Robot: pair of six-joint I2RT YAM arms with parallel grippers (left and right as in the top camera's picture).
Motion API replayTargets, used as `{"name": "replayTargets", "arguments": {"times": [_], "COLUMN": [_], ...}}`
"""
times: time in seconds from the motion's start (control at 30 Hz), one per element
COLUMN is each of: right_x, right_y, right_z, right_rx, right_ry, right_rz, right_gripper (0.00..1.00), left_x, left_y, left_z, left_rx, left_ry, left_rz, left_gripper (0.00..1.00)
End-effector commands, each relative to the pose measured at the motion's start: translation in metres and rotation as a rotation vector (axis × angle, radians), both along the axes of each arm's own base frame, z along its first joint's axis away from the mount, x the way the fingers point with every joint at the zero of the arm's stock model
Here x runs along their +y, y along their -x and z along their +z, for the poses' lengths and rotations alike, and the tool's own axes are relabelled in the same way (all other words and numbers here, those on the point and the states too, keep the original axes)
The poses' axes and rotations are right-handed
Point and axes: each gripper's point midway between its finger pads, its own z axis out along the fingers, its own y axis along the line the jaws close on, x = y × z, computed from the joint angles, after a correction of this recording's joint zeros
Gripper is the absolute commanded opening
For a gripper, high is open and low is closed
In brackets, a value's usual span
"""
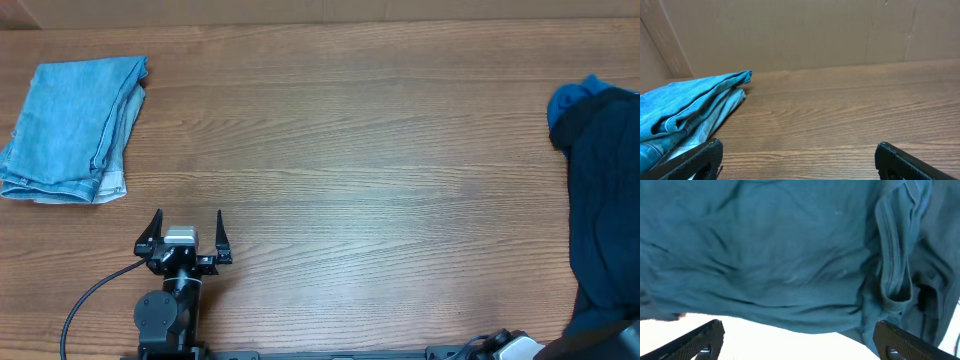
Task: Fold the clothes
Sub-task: 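Reach the right gripper to the dark T-shirt pile and pull it toward center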
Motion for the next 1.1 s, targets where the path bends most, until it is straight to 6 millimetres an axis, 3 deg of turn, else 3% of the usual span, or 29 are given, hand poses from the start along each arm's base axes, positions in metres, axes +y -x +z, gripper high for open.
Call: {"name": "replayTargets", "arguments": {"times": [0.0, 0.3, 0.4, 0.57, 0.7, 0.83, 1.0, 1.07], "right_x": [-0.007, 0.003, -0.001, -0.006, -0.011, -0.008, -0.002, -0.004], "right_y": [0.014, 0.048, 0.053, 0.061, 0.082, 0.099, 0.095, 0.093], "right_z": [-0.006, -0.042, -0.051, -0.084, -0.101, -0.115, -0.139, -0.139], "right_rx": [-0.004, 0.081, 0.123, 0.183, 0.202, 0.197, 0.156, 0.144], "right_ry": [-0.02, -0.103, -0.11, -0.204, -0.263, -0.293, -0.295, -0.289], "right_rz": [-0.077, -0.143, -0.131, -0.157, -0.223, -0.276, -0.274, -0.272], "right_gripper": [0.96, 0.96, 0.96, 0.96, 0.97, 0.9, 0.88, 0.75], "left_x": [-0.001, -0.001, -0.001, -0.001, -0.001, -0.001, -0.001, -0.001], "left_y": [0.0, 0.0, 0.0, 0.0, 0.0, 0.0, 0.0, 0.0], "left_z": [0.0, 0.0, 0.0, 0.0, 0.0, 0.0, 0.0, 0.0], "left_rx": [-0.004, -0.004, -0.004, -0.004, -0.004, -0.004, -0.004, -0.004], "left_ry": [-0.027, -0.027, -0.027, -0.027, -0.027, -0.027, -0.027, -0.027], "left_rz": [-0.002, -0.002, -0.002, -0.002, -0.002, -0.002, -0.002, -0.002], "left_gripper": [1.0, 1.0, 1.0, 1.0, 1.0, 1.0, 1.0, 1.0]}}
